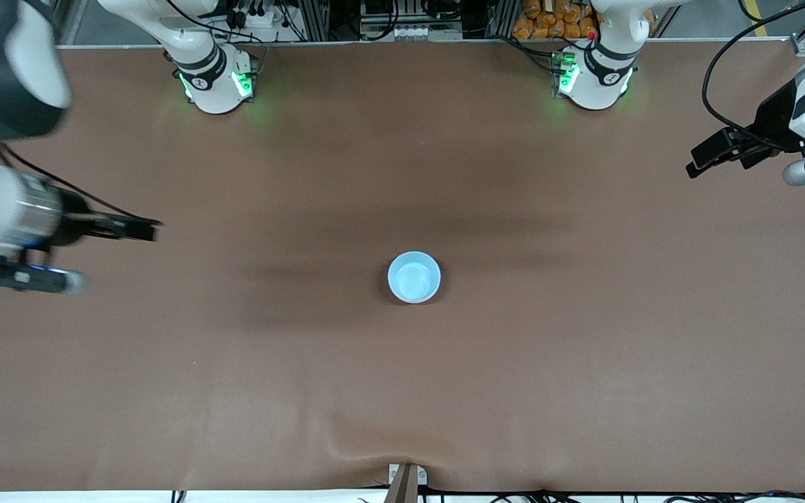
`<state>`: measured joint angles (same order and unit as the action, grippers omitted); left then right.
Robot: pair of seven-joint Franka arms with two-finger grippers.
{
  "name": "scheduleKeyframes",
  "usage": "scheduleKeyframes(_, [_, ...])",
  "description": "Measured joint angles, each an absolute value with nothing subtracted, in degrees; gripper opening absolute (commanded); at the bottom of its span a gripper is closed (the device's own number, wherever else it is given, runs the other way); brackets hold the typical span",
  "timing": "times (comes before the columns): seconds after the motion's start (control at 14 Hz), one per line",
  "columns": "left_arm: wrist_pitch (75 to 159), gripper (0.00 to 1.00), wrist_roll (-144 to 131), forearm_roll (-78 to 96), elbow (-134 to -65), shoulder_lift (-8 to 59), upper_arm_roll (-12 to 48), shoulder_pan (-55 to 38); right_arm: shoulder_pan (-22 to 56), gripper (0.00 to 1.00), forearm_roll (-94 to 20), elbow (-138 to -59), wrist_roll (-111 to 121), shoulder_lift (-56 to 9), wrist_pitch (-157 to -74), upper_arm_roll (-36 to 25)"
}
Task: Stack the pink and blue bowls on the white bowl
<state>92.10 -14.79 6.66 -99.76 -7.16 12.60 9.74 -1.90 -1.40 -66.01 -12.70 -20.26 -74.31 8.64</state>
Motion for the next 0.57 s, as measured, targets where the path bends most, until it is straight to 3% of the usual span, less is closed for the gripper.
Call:
scheduleKeyframes(0.14, [92.1, 1.00, -14.8, 6.5, -99.7, -7.2, 12.6, 9.7, -2.1, 1.00, -1.4, -68.7, -11.4, -16.6, -75.5, 7.5])
scheduleKeyframes(0.36, [92.1, 1.00, -14.6, 3.9, -99.7, -7.2, 13.4, 9.7, -1.6, 1.00, -1.4, -78.8, -9.5, -8.2, -82.7, 6.8])
scheduleKeyframes(0.57, [92.1, 1.00, -14.6, 3.2, -99.7, -7.3, 14.2, 9.7, 0.1, 1.00, -1.4, -87.2, -3.9, -1.4, -85.3, 2.3])
